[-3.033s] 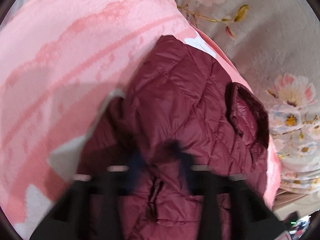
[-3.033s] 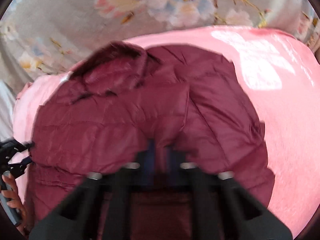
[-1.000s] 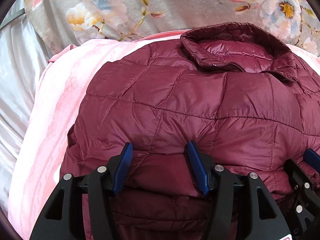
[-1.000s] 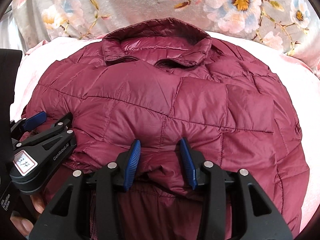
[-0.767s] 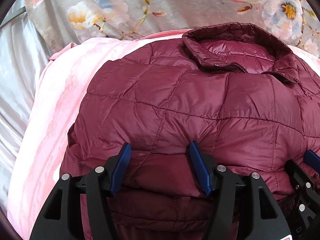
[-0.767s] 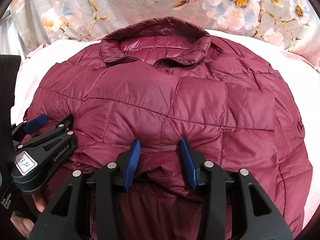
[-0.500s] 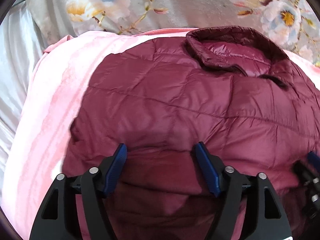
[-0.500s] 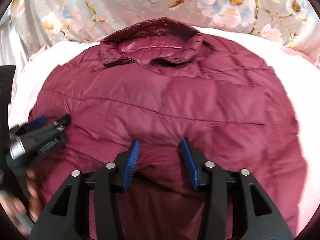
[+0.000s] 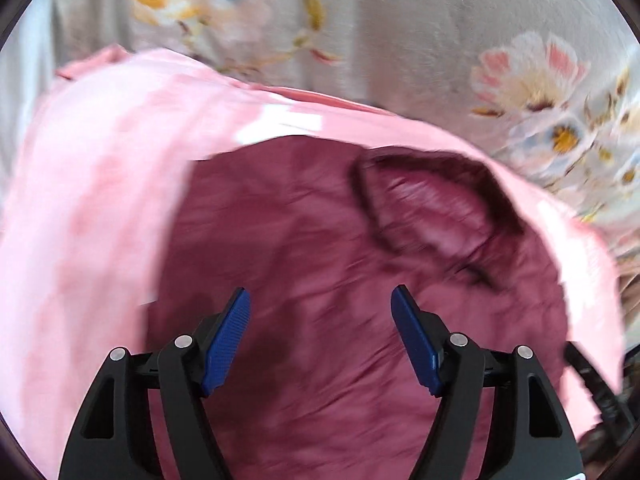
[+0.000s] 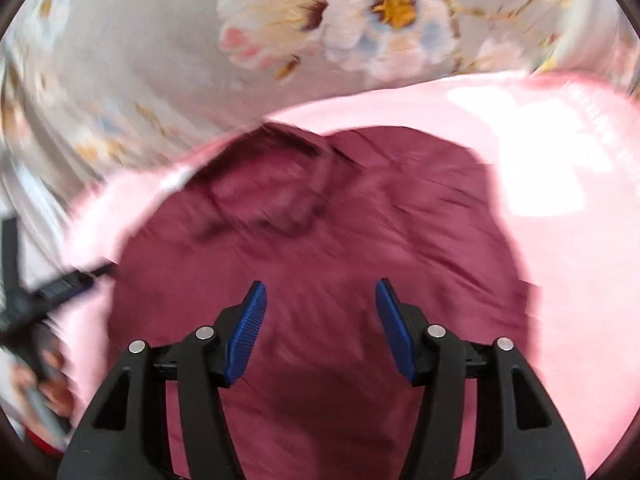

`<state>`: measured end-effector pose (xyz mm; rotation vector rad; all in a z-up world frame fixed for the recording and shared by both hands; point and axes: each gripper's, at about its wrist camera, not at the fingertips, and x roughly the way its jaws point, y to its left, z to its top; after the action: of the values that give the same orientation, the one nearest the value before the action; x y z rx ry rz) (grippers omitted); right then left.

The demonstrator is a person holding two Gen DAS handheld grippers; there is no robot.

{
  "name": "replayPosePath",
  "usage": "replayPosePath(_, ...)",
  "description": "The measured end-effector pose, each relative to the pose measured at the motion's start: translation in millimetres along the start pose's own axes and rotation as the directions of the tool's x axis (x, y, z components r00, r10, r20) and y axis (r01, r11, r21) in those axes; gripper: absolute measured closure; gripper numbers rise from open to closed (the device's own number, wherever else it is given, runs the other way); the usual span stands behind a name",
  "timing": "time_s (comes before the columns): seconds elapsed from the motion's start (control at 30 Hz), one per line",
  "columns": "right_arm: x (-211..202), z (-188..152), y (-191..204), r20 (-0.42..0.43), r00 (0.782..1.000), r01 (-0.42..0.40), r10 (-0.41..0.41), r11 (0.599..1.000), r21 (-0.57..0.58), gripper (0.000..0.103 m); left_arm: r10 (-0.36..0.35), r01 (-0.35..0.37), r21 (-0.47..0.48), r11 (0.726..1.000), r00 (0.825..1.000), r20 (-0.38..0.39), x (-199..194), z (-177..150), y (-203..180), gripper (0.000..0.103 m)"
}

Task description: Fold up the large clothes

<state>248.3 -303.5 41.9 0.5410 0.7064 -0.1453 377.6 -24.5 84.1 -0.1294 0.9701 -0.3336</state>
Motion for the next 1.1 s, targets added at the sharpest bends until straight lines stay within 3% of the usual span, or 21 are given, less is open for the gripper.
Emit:
replayPosePath(0.07, 21, 13, 0, -0.013, 0.999, -0.038, 0.039, 0.997, 0.062, 0.048, -0.076, 0.074, -0.034, 0.997, 0.996, -0.046, 26, 14, -14, 0.032)
replayPosePath(0.2, 62, 29, -13, -0.048, 0.992, -0.105, 0.118, 0.969, 0.223, 0.052, -0.16, 0.139, -0.169, 0.976, 0.98, -0.118, 75, 27, -19, 0.033)
replayPosePath(0.27, 75, 33, -19, -0.054, 0.989, -0.121, 0.14, 0.956, 0.267, 0.058, -0.17, 0.144, -0.196, 0.97, 0.977, -0.125, 88, 31, -20, 0.034)
replayPosePath(0.3, 80, 34, -21, -0.061, 0.988, -0.12, 0.142, 0.954, 0.275, 0.067, -0.16, 0.132, -0.196, 0.972, 0.978, -0.133, 96, 33, -22, 0.035)
replayPosePath(0.33, 87, 35, -22, -0.074, 0.986, -0.123, 0.148, 0.954, 0.272, 0.082, -0.151, 0.123, -0.191, 0.974, 0.979, -0.14, 100, 34, -23, 0.042)
replayPosePath(0.37, 89, 33, -20, -0.085, 0.984, -0.13, 0.156, 0.958, 0.255, 0.09, -0.141, 0.114, -0.178, 0.978, 0.978, -0.151, 106, 33, -24, 0.065)
replayPosePath(0.43, 82, 32, -12, -0.081, 0.988, -0.114, 0.129, 0.978, 0.174, 0.094, -0.118, 0.095, -0.126, 0.987, 0.974, -0.192, 114, 29, -27, 0.095)
replayPosePath(0.5, 65, 26, 5, -0.045, 0.998, -0.048, 0.049, 0.999, 0.003, 0.094, -0.094, 0.086, -0.053, 0.995, 0.98, -0.177, 111, 23, -31, 0.095)
replayPosePath(0.6, 65, 13, 18, -0.018, 0.997, 0.076, -0.08, 0.982, -0.174, 0.095, -0.014, 0.026, 0.088, 0.996, 0.992, -0.128, 109, 8, -42, 0.096)
replayPosePath(0.7, 86, 5, 7, -0.062, 0.991, 0.107, -0.12, 0.977, -0.184, 0.095, 0.028, -0.017, 0.135, 0.991, 0.996, -0.08, 112, -2, -47, 0.096)
replayPosePath(0.87, 91, 0, -2, -0.05, 0.993, 0.094, -0.105, 0.977, -0.189, 0.096, 0.09, -0.093, 0.22, 0.971, 0.996, 0.023, 112, -22, -60, 0.095)
replayPosePath(1.0, 91, -1, -3, -0.05, 0.992, 0.102, -0.114, 0.974, -0.202, 0.095, 0.156, -0.166, 0.271, 0.948, 0.986, 0.058, 115, -29, -75, 0.095)
replayPosePath(1.1, 84, 2, -5, -0.08, 0.992, 0.084, -0.099, 0.982, -0.168, 0.093, 0.148, -0.158, 0.264, 0.951, 0.987, 0.055, 109, -31, -75, 0.09)
